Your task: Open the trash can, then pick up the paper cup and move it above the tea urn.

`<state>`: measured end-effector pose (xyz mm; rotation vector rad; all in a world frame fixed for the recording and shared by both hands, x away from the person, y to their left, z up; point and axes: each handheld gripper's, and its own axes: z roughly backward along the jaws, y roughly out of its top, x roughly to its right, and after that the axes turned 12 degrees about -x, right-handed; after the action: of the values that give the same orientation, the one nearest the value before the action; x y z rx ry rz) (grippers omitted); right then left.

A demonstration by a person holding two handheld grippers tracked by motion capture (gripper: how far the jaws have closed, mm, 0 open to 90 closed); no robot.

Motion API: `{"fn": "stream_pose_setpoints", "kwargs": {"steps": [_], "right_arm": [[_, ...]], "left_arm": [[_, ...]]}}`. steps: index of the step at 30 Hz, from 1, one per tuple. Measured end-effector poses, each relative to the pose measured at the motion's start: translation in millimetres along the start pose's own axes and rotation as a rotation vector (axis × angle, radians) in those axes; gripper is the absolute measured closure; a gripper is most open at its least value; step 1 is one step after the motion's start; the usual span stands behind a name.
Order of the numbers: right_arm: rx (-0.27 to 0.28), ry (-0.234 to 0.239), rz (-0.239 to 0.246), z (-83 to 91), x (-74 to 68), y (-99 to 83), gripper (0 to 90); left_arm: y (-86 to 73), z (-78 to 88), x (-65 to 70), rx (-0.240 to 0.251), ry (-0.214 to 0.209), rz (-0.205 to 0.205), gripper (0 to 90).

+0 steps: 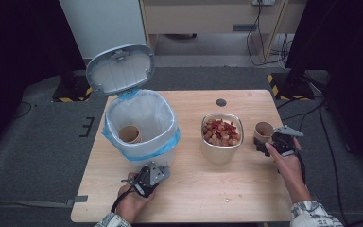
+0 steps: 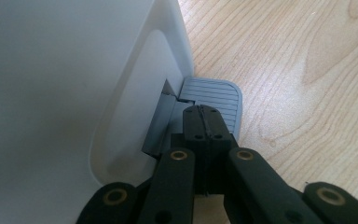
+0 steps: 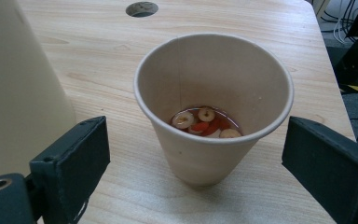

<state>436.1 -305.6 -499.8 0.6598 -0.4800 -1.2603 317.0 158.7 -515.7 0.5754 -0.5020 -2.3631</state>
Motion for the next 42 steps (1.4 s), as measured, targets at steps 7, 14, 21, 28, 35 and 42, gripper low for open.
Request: {"fn": "stream_pose_setpoints", "kwargs": {"steps": [7, 14, 21, 28, 35, 42], "right_arm": [[0.01, 0.007, -0.006, -5.2, 0.2, 2.5, 8.4], [0.018, 0.013, -0.015, -9.1, 1.7, 3.5, 8.3], [0.046, 0.024, -0.021, -13.4, 0.3, 3.8, 8.7], [0.068, 0.017, -0.033, -15.7, 0.4, 4.4, 10.1], [0.108, 0.015, -0.061, -24.3, 1.8, 5.0, 14.1], [0.122, 0.016, -0.075, -31.0, 2.3, 5.1, 16.3]], "left_arm": [[0.1, -0.2, 0.4, 0.002, 0.002, 0.0, 89.8], [0.0, -0.2, 0.3, 0.002, 0.001, 0.001, 89.8], [0.1, 0.0, 0.6, 0.0, 0.003, 0.0, 89.8], [0.1, 0.0, 0.9, 0.0, 0.006, -0.001, 89.8], [0.0, 0.0, 0.9, 0.001, 0.005, 0.001, 89.8], [-0.1, 0.0, 1.1, 0.002, 0.006, 0.002, 89.8]]}}
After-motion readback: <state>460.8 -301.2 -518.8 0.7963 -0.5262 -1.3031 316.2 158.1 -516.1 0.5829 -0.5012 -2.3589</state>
